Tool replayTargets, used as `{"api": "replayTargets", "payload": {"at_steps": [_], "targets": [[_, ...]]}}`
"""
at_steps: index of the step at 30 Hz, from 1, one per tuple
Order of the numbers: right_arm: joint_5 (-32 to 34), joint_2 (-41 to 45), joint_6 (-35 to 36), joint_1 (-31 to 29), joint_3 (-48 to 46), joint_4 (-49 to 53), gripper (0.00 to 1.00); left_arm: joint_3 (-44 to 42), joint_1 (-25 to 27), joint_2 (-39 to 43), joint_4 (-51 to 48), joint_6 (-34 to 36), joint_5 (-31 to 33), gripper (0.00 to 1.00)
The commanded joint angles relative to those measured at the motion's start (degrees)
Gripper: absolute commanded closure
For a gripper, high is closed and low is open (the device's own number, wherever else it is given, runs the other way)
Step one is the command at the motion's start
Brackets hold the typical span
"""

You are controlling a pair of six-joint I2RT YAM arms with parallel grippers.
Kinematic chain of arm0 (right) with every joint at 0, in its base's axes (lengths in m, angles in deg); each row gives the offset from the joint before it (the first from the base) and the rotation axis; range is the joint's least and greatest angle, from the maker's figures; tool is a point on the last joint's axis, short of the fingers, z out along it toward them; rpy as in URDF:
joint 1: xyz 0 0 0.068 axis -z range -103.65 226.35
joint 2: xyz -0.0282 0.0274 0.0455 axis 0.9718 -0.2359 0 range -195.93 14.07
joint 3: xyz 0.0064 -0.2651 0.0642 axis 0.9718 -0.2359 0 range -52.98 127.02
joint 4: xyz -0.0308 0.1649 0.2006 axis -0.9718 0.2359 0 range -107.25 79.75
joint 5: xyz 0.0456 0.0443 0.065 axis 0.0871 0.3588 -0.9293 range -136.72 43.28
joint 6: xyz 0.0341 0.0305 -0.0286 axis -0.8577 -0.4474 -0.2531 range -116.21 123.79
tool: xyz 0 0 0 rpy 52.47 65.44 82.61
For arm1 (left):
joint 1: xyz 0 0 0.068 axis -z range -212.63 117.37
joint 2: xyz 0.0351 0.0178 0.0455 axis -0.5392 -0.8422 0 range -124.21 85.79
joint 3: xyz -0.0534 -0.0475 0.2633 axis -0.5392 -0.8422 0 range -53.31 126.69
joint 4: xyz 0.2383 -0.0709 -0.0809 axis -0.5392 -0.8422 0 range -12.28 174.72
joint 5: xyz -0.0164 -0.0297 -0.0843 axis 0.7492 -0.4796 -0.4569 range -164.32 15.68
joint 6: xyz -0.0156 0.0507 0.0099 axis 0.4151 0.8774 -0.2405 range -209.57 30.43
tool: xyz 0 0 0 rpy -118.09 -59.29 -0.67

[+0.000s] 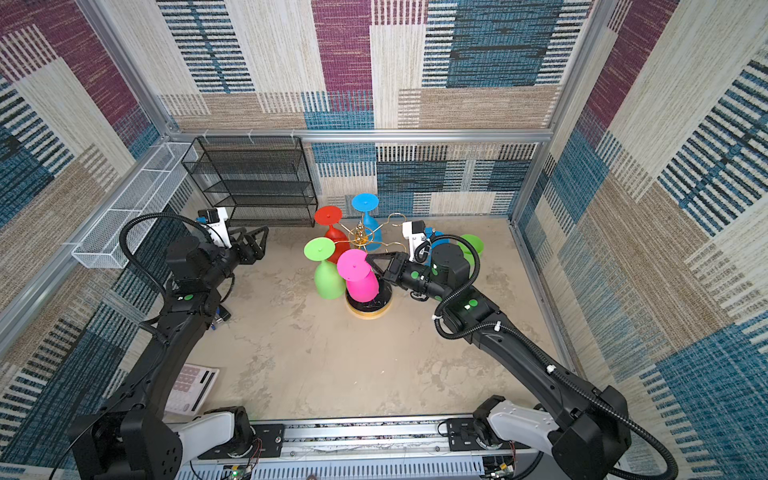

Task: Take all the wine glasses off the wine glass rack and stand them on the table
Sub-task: 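Close the right gripper on the pink glass foot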

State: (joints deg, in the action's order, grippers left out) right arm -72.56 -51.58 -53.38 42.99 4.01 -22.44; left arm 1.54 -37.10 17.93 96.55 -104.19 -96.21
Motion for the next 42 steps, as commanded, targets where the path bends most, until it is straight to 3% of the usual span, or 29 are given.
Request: {"api": "replayTargets", "payload": {"at_steps": [1, 42], "targets": [[1.2, -0.1, -0.7, 0.0, 0.7, -3.1, 1.0, -0.2, -0.1, 0.3, 2.4, -0.5, -0.9, 0.21], [5.5, -7.4, 0.0, 0.0, 4.7, -5.3, 1.0, -0.2, -0.1, 0.4, 2.4, -0.3, -1.0, 0.21]]}}
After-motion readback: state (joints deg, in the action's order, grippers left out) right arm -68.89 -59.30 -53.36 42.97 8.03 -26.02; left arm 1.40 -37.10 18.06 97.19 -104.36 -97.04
